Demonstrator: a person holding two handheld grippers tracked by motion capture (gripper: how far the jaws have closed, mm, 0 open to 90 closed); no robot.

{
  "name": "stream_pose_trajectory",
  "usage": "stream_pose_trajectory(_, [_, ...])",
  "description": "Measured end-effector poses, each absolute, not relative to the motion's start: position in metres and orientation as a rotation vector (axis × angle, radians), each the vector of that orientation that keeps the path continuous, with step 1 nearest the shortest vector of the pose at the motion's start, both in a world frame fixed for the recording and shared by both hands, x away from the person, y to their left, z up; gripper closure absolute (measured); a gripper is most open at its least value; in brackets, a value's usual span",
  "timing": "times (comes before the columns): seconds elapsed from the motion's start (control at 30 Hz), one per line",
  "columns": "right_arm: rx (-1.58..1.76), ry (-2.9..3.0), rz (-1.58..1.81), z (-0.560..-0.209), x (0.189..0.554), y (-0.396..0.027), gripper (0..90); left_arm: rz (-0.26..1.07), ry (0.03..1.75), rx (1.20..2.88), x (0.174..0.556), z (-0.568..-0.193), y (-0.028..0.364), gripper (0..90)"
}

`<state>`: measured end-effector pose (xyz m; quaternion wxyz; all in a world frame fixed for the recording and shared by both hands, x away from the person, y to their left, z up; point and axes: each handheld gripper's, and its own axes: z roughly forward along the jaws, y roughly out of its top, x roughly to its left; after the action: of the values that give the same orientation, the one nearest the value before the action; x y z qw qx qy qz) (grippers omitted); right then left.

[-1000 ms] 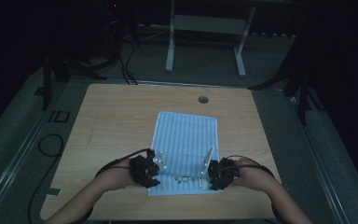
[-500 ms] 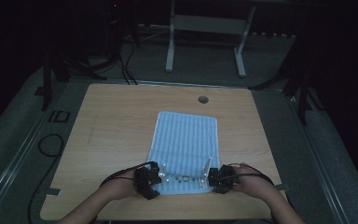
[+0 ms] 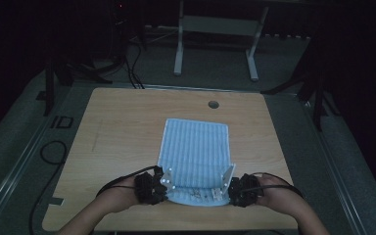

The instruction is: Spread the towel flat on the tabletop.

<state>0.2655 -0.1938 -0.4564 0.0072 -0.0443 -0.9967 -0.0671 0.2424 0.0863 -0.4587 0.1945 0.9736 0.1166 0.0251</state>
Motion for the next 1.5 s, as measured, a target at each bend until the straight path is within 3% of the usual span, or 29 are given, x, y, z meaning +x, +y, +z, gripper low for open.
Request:
stream_pose_trajectory(0.1, [-0.061,-3.052,-0.208,-0.453,0.240,-0.194,83.1,-0.072,0.270,2.736,0.222,-0.460,0.091,83.2])
stream_pose_trajectory(0.13, [-0.015,-3.011,-0.212,-0.454,0.230,-0.194,81.4,-0.178,0.228,2.743,0.215,-0.463,0.092,80.1])
stream_pose_trajectory(0.2, [0.061,-2.964,-0.216,-0.454,0.215,-0.194,70.6,-0.253,0.173,2.762,0.203,-0.468,0.094,68.2])
stream_pose_trajectory(0.27, [0.040,-2.997,-0.222,-0.450,0.213,-0.197,69.2,-0.204,0.209,2.780,0.201,-0.471,0.097,60.4])
stream_pose_trajectory(0.5, [-0.120,-3.121,-0.217,-0.442,0.246,-0.205,73.1,-0.054,0.365,2.709,0.236,-0.470,0.108,58.6])
stream_pose_trajectory(0.53, [-0.152,-3.146,-0.225,-0.446,0.263,-0.205,80.3,-0.030,0.389,2.714,0.243,-0.471,0.108,56.7])
stream_pose_trajectory(0.6, [-0.211,-3.130,-0.242,-0.452,0.279,-0.204,84.3,-0.004,0.416,2.702,0.256,-0.473,0.108,56.7])
stream_pose_trajectory(1.0, [-0.368,-3.089,-0.216,-0.502,0.339,-0.192,87.4,0.005,0.518,2.716,0.328,-0.506,0.078,56.7])
stream_pose_trajectory(1.5, [-0.465,-3.075,-0.186,-0.516,0.372,-0.201,86.8,0.011,0.585,2.720,0.340,-0.523,0.072,55.4])
